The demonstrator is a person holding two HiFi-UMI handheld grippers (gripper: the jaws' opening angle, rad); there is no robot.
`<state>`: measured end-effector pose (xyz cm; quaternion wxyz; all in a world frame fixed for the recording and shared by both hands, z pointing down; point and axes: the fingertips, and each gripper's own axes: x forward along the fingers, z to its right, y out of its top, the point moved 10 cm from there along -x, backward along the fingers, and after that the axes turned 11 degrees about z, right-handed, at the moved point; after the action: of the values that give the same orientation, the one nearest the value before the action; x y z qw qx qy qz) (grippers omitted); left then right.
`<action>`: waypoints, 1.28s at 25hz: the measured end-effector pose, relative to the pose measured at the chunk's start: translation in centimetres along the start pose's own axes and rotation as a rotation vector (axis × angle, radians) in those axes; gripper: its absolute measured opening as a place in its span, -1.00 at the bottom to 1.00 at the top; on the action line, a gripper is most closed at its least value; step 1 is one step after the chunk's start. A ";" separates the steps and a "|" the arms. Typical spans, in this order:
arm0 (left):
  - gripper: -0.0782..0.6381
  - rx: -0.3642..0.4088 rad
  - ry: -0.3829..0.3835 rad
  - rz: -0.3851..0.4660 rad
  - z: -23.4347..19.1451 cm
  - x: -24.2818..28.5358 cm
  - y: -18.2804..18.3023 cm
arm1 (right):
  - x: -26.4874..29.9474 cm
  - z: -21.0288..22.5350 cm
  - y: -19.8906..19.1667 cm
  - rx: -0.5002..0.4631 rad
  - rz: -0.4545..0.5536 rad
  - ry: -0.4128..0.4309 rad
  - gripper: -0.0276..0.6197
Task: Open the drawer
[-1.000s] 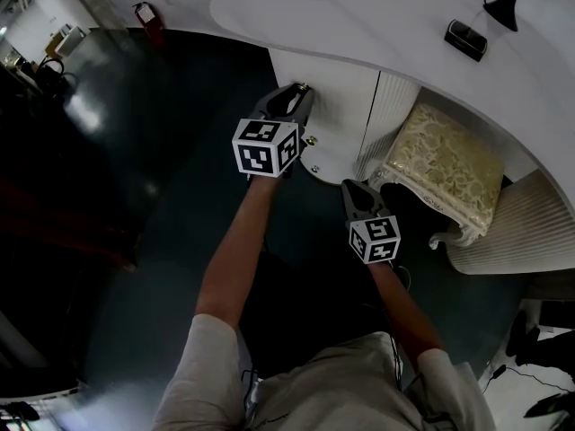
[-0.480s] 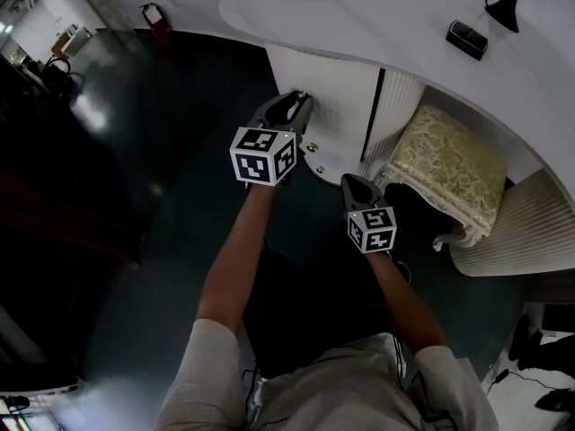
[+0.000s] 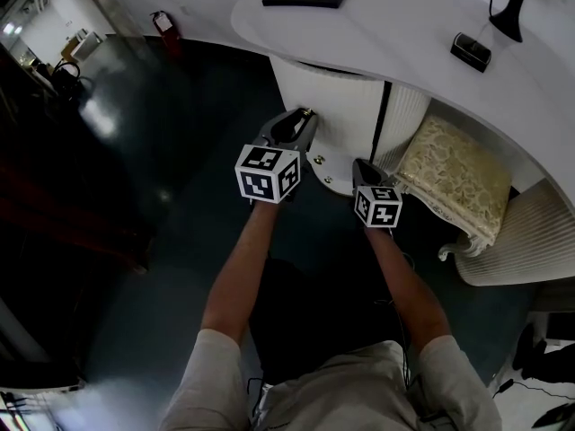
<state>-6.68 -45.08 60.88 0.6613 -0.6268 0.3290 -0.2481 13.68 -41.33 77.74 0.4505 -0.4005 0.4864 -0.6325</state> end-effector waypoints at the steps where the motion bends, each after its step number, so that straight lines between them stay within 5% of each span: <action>1: -0.49 0.001 0.000 -0.001 0.0 -0.1 0.1 | 0.3 0.3 0.2 0.017 -0.003 -0.018 -0.87; 4: -0.49 0.004 -0.003 -0.007 0.0 -0.7 0.2 | 1.1 1.5 1.1 0.050 0.008 -0.080 -0.87; 14: -0.49 -0.007 -0.002 -0.015 0.1 -3.6 0.4 | -0.9 0.1 1.3 0.020 0.036 -0.085 -0.87; 32: -0.49 0.004 -0.008 -0.050 0.3 -6.3 0.9 | -3.8 -2.2 -0.3 -0.018 0.063 -0.019 -0.87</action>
<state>-10.74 -40.14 60.80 0.6574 -0.6345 0.3101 -0.2627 12.57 -37.05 77.31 0.4712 -0.3949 0.5003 -0.6097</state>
